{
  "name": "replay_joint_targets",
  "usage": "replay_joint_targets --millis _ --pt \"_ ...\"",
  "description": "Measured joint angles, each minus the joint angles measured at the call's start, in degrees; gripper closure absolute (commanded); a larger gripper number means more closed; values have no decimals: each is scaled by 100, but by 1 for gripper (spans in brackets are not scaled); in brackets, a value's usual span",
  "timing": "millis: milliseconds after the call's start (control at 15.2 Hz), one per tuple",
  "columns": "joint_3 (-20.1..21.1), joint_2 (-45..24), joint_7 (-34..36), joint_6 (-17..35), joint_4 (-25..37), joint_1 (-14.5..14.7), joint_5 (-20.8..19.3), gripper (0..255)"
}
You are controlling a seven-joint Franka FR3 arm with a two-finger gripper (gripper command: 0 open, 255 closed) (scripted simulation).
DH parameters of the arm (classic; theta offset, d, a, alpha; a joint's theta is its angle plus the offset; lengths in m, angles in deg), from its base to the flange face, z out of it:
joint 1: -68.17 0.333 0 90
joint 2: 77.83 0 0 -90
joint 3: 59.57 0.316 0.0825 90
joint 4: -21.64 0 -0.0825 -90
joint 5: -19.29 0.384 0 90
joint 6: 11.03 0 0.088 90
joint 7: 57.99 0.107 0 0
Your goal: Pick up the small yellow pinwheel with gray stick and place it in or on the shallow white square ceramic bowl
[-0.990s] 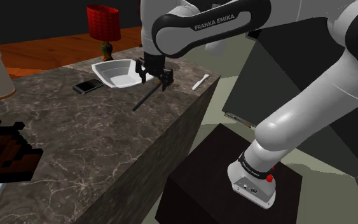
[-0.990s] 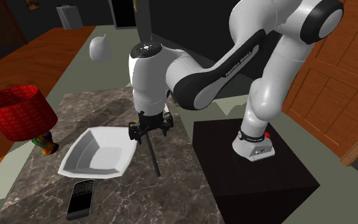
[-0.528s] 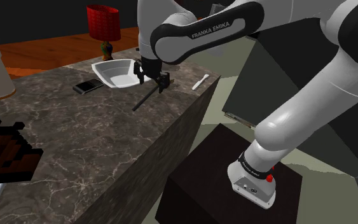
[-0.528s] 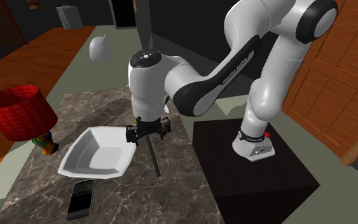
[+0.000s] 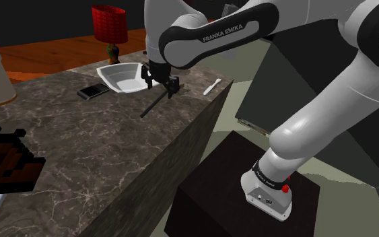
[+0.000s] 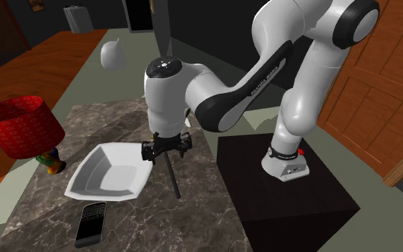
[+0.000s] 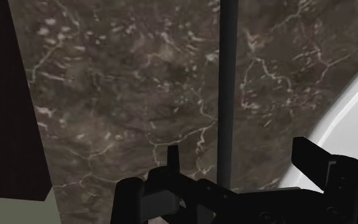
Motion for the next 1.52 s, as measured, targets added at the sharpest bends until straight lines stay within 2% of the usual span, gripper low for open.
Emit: replay_joint_targets --millis 66,330,660,1518 --pt "4 2 -21 13 -11 -11 -5 255" --pt "-59 -324 -55 230 -42 -94 -55 255" --pt "-85 -228 -125 333 -169 -100 39 255" --pt "-116 96 -379 -556 402 -48 375 255"
